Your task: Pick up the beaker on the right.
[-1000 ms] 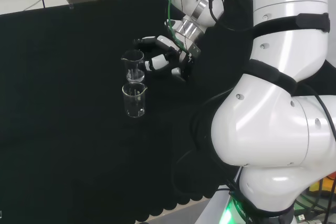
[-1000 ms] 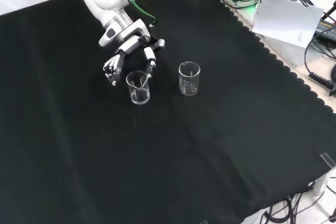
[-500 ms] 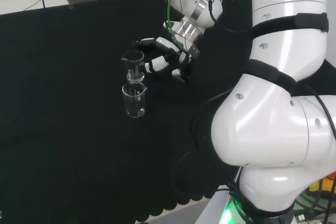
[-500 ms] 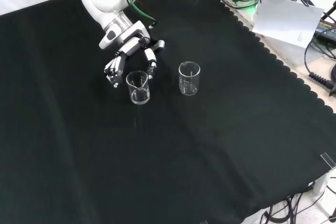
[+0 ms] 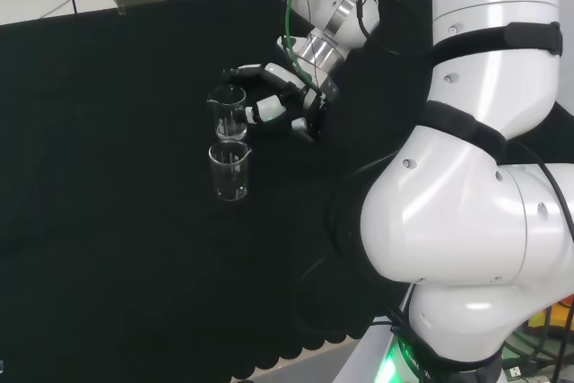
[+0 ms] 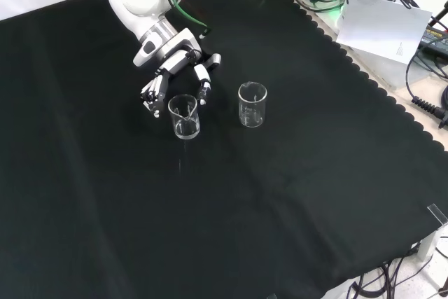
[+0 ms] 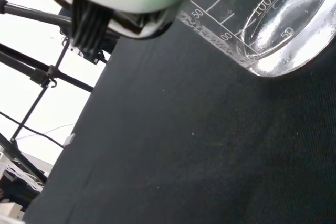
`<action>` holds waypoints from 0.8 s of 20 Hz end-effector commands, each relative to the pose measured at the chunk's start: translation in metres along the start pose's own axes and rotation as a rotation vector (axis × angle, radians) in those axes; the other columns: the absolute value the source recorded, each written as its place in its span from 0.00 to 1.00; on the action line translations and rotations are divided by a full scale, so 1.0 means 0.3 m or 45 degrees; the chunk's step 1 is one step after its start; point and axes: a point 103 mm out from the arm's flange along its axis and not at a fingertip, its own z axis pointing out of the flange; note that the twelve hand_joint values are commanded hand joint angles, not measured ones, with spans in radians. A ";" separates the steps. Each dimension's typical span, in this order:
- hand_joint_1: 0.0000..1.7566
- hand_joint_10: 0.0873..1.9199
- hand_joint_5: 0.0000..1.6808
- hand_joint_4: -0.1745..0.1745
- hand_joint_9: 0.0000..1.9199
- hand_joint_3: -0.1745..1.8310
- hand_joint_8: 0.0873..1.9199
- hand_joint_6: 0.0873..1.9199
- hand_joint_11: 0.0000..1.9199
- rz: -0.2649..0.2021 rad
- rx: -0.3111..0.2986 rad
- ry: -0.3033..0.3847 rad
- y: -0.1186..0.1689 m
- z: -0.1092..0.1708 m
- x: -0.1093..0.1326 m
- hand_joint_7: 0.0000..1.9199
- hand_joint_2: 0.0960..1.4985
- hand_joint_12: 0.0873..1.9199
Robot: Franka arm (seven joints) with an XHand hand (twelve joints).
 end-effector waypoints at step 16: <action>0.58 0.27 0.25 0.39 0.28 0.44 0.34 0.22 0.03 -0.004 0.030 -0.013 0.020 -0.008 0.012 0.20 0.28 0.70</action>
